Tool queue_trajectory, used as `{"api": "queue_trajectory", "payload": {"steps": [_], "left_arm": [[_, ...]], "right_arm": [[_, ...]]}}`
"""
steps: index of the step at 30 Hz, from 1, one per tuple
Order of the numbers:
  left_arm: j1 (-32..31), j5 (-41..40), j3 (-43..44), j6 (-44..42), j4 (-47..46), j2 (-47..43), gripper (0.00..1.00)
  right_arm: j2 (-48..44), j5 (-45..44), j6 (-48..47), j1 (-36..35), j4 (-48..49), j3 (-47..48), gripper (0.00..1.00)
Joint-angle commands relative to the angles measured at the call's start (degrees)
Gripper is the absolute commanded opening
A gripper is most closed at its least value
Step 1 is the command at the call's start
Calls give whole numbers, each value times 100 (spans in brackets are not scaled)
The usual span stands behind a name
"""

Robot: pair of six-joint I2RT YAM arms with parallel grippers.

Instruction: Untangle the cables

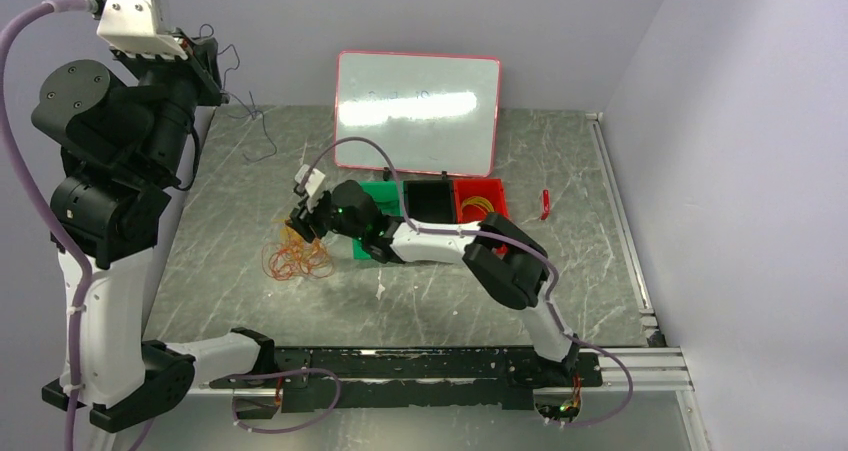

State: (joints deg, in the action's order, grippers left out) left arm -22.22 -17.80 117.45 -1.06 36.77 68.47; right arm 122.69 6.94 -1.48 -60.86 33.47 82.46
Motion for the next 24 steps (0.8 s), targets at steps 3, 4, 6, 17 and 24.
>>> {"api": "queue_trajectory", "payload": {"steps": [3, 4, 6, 17, 24], "left_arm": [[-19, -80, -327, 35, 24, -218, 7], [-18, -87, -405, 47, 11, -245, 7], [-18, -115, -484, 52, -4, -285, 7], [-19, 188, -712, 168, 178, -395, 7], [-19, 1421, -1497, 693, 252, -816, 7]], "right_arm": [[-334, -585, -398, -48, -2396, 446, 57], [-365, -591, -424, -49, -2542, 448, 58], [-457, -633, -418, -57, -2754, 414, 60], [-2315, -475, -34, -76, -1168, -1642, 63], [-3480, -245, -223, -74, -439, -2547, 63]]}}
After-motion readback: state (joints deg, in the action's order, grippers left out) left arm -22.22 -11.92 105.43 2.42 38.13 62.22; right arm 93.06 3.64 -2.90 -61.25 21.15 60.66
